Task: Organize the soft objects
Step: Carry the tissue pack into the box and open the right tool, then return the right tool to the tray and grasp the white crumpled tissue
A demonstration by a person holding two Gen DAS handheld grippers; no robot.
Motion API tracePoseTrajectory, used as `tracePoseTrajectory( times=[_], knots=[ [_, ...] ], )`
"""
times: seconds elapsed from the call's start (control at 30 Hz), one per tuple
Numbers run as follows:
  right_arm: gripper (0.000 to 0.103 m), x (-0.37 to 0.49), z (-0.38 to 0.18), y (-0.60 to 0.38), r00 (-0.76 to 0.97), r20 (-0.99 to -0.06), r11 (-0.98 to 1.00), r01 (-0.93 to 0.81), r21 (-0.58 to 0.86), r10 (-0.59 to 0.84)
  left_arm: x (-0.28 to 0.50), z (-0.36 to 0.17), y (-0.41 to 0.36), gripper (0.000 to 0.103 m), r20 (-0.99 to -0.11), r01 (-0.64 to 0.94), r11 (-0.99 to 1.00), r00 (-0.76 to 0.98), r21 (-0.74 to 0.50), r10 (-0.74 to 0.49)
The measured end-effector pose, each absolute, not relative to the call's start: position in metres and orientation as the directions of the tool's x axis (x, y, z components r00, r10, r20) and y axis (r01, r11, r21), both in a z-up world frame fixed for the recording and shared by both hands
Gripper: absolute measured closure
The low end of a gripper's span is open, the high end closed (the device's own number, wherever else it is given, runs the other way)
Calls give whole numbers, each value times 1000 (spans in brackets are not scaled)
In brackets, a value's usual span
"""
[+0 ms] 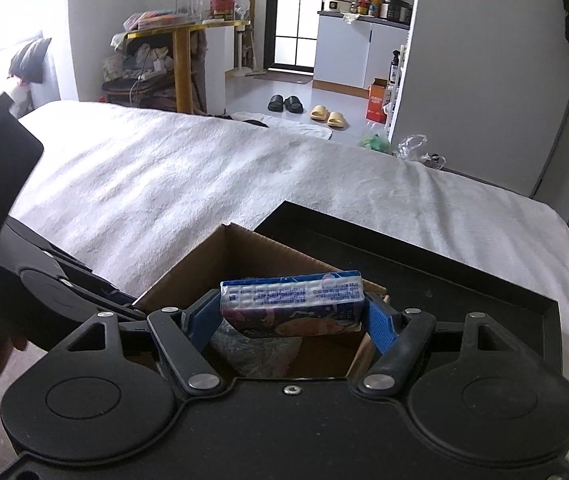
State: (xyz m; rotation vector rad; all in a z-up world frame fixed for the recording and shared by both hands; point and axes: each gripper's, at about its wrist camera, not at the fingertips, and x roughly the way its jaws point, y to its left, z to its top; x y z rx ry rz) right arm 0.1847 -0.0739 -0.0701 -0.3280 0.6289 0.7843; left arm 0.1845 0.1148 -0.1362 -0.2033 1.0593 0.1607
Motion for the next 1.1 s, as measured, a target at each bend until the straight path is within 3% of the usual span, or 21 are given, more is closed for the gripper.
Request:
tracePoseTrajectory(
  times=[0.27,0.67,0.77,0.9,1.1],
  knots=[
    [23,188,-76,-78,578,-656,693,-712,-113,486,185,-135,114,91,-874,-225,970,485,-93,29],
    [17,180,-78,-109,588,-675,747,-660,-81,446,186,-127,102,86,-876,-217,975,480,-58,54],
    [17,179,-80,-119,581,-684,763,-644,-56,441,186,-125,102,78,-879,-224,972,473,-63,52],
    [17,178,-84,-137,582,-695,788,-614,-34,423,184,-122,98,51,-876,-223,973,479,-63,53],
    [17,179,-91,-164,582,-713,827,-563,-8,390,184,-116,89,36,-872,-214,976,485,-48,64]
  ],
)
